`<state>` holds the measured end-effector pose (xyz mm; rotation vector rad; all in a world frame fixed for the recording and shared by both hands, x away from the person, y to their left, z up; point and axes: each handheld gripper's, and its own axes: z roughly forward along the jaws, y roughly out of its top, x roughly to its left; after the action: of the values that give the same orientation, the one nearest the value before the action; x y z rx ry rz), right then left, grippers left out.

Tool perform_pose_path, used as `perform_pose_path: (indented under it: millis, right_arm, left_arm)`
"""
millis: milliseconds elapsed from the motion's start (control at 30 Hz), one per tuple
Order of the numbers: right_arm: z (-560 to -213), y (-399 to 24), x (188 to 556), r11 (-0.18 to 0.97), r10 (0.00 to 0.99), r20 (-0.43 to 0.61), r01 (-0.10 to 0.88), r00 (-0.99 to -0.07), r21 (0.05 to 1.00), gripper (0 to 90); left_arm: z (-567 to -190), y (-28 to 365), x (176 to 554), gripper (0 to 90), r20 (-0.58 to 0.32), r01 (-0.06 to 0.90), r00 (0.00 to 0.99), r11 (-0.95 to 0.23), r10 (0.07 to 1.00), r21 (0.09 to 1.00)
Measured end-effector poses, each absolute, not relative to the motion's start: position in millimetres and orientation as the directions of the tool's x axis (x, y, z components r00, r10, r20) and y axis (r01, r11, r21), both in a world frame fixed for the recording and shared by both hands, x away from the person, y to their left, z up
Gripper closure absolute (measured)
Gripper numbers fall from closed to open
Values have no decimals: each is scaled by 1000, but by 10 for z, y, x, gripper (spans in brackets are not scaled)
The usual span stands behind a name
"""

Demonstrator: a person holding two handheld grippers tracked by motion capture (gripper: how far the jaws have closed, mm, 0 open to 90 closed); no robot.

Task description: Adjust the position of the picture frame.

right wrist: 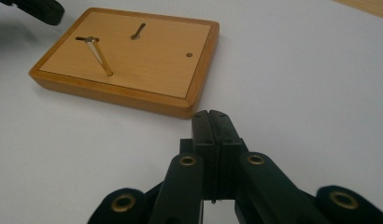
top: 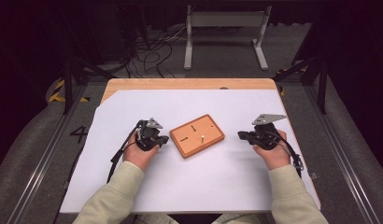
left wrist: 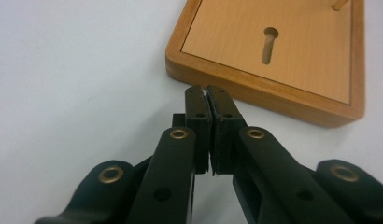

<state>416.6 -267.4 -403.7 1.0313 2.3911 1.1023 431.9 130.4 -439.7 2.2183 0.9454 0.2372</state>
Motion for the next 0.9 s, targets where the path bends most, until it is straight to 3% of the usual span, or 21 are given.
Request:
perform_pose_path:
  millis: [167,433,900]
  right_arm:
    - [-4158,-2375,4486,526,694,-18,490,-720,696,900]
    - [-4290,-2253,4709,602,675,-78,486,-734,633,900]
    - [-4360,-2179,4716,727,572,-170,400,-803,557,900]
  left_arm:
    - [-4376,1400,4258,830,-117,564,719,-477,685,674]
    - [-4354,1491,4225,781,-106,552,725,-483,680,680]
    - [-4308,1625,4221,746,-120,555,712,-450,692,700]
